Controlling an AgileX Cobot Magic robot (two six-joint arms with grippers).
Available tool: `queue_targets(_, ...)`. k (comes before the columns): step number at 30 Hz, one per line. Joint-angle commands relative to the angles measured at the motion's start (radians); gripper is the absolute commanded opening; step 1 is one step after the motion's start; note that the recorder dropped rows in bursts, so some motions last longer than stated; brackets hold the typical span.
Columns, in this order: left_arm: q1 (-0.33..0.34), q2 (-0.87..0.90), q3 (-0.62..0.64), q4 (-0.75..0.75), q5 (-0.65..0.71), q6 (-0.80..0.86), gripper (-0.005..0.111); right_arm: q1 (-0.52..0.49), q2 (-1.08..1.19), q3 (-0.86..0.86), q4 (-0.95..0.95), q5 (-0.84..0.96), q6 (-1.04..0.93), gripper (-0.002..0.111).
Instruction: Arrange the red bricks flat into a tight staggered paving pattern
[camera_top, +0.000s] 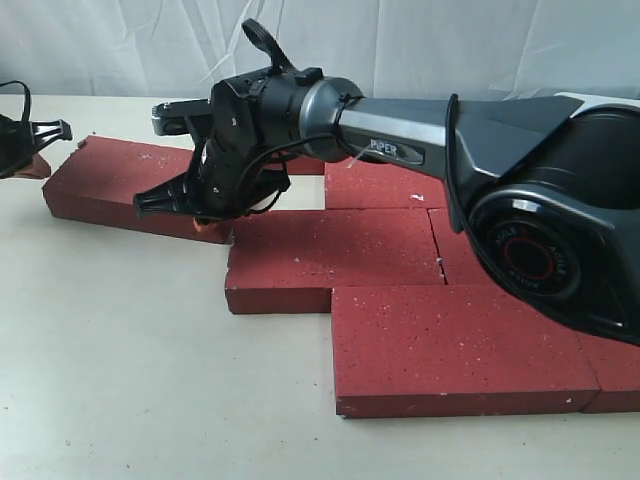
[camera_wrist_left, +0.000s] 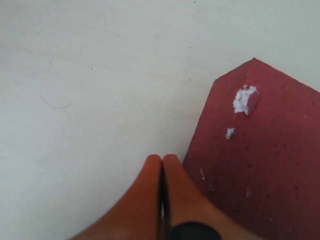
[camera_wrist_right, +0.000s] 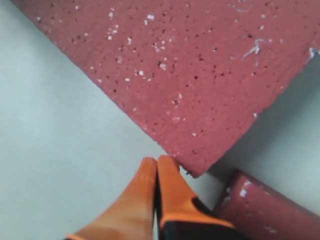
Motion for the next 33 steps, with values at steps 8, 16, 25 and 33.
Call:
queue_targets(8, 0.005, -0.002, -0.007, -0.037, 0.034, 0.005, 0.000, -0.001, 0.000, -0.004, -0.100, -0.026, 0.171, -0.001)
queue_targets(16, 0.005, -0.002, -0.007, -0.047, 0.041, 0.005, 0.000, -0.001, -0.036, -0.004, -0.058, -0.034, 0.233, -0.001)
queue_targets(25, 0.005, -0.002, -0.007, -0.066, 0.049, 0.005, 0.000, -0.050, -0.114, -0.004, -0.065, -0.056, 0.284, -0.001)
queue_targets(33, 0.005, -0.002, -0.005, -0.073, 0.097, 0.005, 0.000, -0.127, -0.105, 0.000, -0.069, 0.013, 0.312, -0.001)
